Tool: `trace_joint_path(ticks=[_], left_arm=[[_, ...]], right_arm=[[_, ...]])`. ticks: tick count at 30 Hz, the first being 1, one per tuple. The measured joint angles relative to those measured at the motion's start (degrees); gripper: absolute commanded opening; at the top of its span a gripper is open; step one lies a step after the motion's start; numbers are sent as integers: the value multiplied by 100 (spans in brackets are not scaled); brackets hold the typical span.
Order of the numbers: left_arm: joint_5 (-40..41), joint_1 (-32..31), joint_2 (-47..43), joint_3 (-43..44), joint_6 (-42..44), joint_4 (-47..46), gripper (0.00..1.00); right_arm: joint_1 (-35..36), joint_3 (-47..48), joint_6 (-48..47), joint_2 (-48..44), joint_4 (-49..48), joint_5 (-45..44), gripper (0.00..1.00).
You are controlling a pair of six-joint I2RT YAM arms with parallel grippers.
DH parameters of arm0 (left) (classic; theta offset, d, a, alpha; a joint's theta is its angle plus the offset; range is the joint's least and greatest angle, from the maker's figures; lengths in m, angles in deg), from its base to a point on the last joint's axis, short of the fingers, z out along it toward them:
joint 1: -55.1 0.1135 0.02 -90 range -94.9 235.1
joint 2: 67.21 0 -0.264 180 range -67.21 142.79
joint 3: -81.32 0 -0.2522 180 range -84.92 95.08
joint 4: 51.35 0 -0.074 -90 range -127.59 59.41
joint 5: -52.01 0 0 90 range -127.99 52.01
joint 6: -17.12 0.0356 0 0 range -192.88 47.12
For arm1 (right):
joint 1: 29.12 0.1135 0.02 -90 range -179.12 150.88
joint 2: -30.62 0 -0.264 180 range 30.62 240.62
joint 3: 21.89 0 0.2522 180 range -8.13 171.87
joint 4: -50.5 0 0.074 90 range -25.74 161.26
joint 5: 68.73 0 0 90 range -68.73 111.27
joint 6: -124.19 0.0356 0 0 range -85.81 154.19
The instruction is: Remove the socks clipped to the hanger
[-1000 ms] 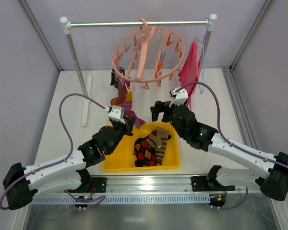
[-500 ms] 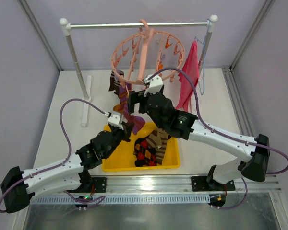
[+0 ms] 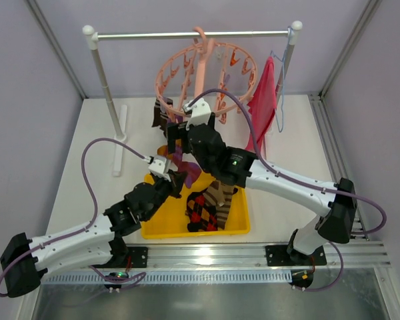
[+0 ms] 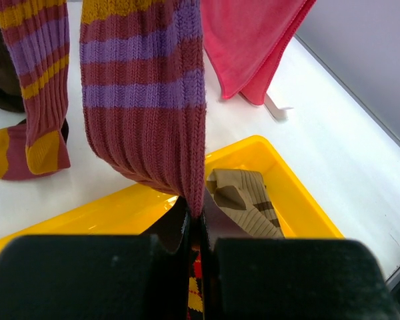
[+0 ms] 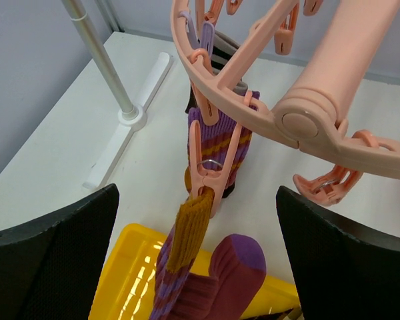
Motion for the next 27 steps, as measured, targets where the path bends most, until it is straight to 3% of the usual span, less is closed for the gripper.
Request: trace_joint_path(ticks=[13,16,17,19,21,27], left_arm=[[-61,-2,-201,-57,-52,2,0],[-87,-2,-201,-59,-101,0,0],[-92,-2,-201,-59,-105,0,0],[-109,-2,-201,-61,-111,0,0],[-131,-2,-199,-66,-118,0,0],[-208,-9,-201,-90,-131,4,0]], right_arm=[[-11,614,-219,737,-96,-444,99],[-42,614,-238,774,-103,-485,81],[-46,616,-254,782,-111,-496,60],[-61,629,-289,796,-127,-509,38],[-87,647,-321,800,-127,-540,4],[-146,684,-291,822,-166,-566,4]])
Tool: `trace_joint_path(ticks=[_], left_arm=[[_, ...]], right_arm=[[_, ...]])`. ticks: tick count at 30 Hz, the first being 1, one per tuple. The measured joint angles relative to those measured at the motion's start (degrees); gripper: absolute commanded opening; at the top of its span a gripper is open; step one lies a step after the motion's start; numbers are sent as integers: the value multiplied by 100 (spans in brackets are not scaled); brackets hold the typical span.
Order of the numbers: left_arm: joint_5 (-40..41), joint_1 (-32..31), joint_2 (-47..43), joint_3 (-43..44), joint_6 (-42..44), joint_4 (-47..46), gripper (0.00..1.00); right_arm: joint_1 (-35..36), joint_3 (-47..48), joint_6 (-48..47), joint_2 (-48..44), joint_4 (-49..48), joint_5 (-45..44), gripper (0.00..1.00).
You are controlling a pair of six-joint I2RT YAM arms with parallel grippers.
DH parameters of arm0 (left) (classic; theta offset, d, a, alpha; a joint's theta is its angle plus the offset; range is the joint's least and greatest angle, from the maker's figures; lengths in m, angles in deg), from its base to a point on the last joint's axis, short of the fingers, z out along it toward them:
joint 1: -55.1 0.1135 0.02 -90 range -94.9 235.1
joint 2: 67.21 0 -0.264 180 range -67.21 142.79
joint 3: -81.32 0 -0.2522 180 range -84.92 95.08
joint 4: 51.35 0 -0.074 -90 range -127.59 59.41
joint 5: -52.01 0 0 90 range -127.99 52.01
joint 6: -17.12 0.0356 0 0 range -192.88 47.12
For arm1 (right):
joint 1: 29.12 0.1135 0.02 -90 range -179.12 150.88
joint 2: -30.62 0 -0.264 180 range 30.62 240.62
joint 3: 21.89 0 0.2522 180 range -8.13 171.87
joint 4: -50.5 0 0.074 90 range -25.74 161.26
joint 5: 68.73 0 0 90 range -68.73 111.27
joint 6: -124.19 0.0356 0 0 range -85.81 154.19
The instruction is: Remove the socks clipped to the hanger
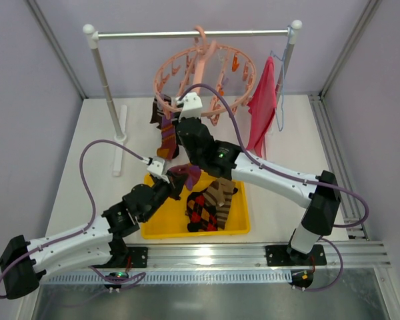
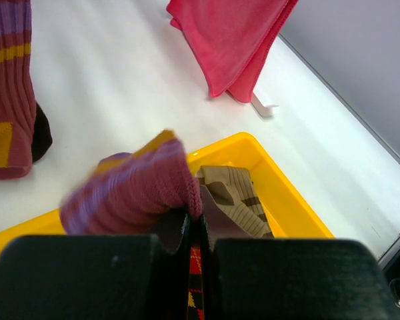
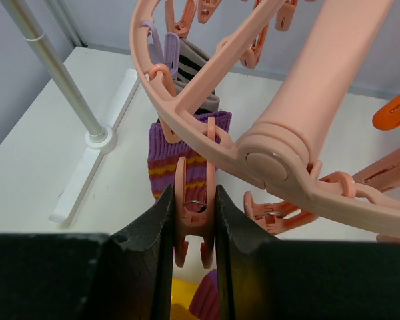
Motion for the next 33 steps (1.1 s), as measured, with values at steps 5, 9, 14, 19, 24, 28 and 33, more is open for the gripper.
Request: trace_joint_path(ticks=[5,9,14,19,24,28,33], left_arm=[[-9,0,-39,-44,0,15,0],[-39,0,-63,-52,0,13,0],[-251,0,-57,-52,15,-7,0],[-861,0,-26,-52,50,-120,0],[-1779,-4,192,74,92,-96,0],[-2581,-4,374,400,98,-52,0],[-3176,-4,260,699,-28,52,0]], right_arm=[[0,-2,4,0,-9,4,45],[0,-116,-13,-17,-96,55,80],[0,-599,-15,-234,-275,131,93],[0,-1458,76,-752,-455,142,95],[0,-2553,175,-1554,-680,-142,98],[-42,-3161,361,-2048,-680,-492,99],[-201,-3849,741,-2721,-472,-802,99]])
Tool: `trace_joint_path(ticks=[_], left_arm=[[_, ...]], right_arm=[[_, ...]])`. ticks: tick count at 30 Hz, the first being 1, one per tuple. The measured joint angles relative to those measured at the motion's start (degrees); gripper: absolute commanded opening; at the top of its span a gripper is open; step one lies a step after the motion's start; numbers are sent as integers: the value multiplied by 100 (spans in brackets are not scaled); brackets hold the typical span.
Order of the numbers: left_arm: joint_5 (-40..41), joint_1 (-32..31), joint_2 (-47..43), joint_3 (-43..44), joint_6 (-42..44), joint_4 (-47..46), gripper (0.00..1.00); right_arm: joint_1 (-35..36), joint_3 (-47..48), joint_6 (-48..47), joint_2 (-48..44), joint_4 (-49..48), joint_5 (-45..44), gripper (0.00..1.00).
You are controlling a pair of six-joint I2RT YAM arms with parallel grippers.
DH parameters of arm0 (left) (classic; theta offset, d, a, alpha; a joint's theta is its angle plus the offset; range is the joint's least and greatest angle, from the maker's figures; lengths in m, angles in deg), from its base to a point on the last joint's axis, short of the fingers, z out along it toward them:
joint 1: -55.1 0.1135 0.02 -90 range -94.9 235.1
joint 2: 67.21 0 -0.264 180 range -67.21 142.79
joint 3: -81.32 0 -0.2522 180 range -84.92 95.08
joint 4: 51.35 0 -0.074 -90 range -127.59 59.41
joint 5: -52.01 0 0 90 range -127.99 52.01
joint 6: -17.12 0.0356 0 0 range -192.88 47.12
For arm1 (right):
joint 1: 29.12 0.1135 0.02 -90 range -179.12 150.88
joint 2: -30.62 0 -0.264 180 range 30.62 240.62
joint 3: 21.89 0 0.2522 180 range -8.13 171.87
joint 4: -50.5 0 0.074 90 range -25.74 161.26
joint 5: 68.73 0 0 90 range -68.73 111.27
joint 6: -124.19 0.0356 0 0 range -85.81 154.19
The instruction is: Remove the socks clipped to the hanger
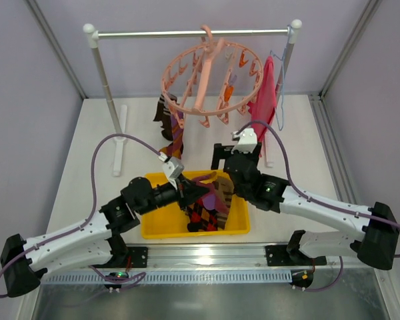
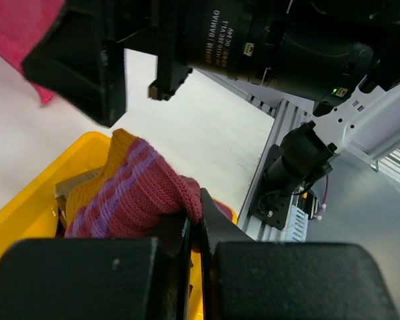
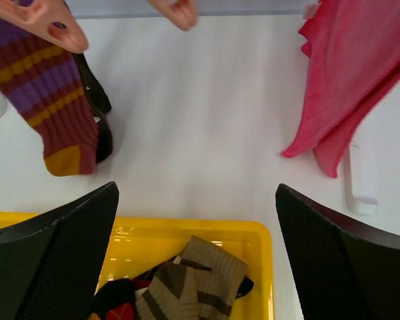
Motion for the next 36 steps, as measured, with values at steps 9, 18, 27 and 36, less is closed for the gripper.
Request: trace_joint_path(ticks=[9,18,27,36], left_arm=[[1397,-15,-610,153,-793,1919,0],[3112,-15,-1462,-573,-1921,3388,0],[3355,-39,-590,-682,-2286,3720,99],[3812,-44,-542,-551,-2424,4153,100]], right_arm=[[-538,-1056,468,-1506,330,-184,99],[-754,-1405,621,-2044,341,-74,99],[-763,-1440,636,-2017,332,26,100],[-831,-1644,636,-2100,315,55,100]])
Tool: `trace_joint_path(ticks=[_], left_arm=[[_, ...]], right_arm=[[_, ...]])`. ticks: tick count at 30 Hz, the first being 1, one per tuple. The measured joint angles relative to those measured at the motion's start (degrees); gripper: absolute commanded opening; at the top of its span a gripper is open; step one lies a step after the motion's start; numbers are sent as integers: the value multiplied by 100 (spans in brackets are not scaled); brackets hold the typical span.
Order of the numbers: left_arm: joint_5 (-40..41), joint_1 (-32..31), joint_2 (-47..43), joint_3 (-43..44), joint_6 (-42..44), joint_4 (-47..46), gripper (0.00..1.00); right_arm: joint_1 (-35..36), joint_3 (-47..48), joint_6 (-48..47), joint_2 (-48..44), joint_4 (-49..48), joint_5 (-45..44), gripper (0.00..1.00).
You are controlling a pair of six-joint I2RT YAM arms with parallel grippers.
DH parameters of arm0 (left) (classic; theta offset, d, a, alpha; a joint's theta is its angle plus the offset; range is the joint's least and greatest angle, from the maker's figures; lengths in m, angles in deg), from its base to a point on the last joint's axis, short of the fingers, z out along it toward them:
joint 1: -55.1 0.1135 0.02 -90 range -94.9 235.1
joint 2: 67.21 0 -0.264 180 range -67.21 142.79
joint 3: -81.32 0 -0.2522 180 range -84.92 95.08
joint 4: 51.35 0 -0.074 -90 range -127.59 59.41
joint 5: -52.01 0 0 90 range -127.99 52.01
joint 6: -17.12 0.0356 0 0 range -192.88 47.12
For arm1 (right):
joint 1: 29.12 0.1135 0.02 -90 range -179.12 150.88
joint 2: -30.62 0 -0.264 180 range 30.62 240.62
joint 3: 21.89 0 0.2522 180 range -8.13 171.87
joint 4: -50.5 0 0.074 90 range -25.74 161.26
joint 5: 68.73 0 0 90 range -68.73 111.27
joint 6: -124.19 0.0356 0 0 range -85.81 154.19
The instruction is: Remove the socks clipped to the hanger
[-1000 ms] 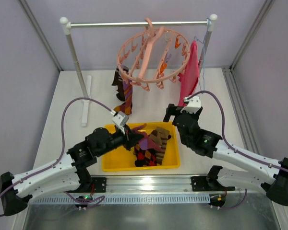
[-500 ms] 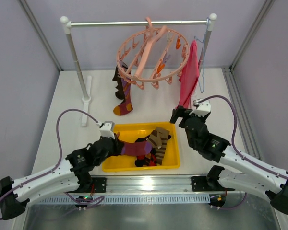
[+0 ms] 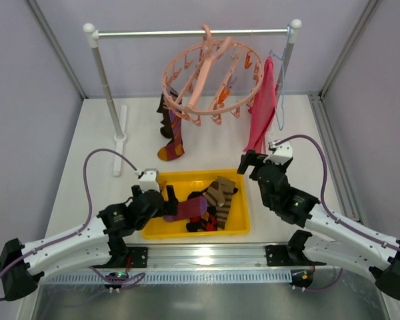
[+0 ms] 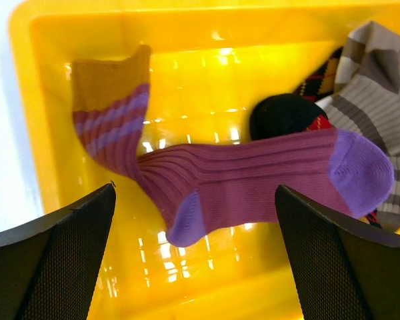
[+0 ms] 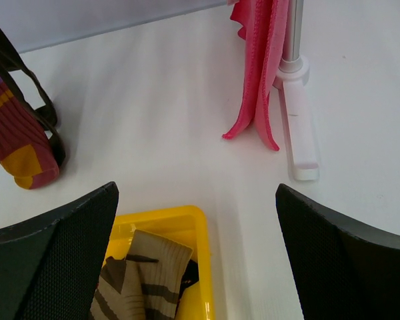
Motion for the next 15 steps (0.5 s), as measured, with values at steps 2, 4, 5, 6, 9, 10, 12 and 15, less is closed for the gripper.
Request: trace_joint_path(ticks=[2,4,5,6,9,10,12,15], left_arm=[[164,0,74,153,-35,192,100],[389,0,131,308,-57,302,100],[479,2,140,345,-63,313,100],[560,28,146,369,-57,299,100],[498,262,153,363,22,188,100],[378,457,175,356,83,44,99],[105,894,267,356,201,-236,100],[-267,1499,560,361,387,-680,100]], right_arm=[[-20,-20,2,-26,0,2,100],[-33,-26,13,-37,-4,20,100],[-37,-26,15,-37,-7,33,100],[-37,-26,17,-39,-9,50,100],[-59,-35,20,-63,-13,94,100],[-68,-44,20,-74,-17,109,100],[-111,-79,20,-101,-20,155,100],[-201,-136,20,-133,-22,236,100]])
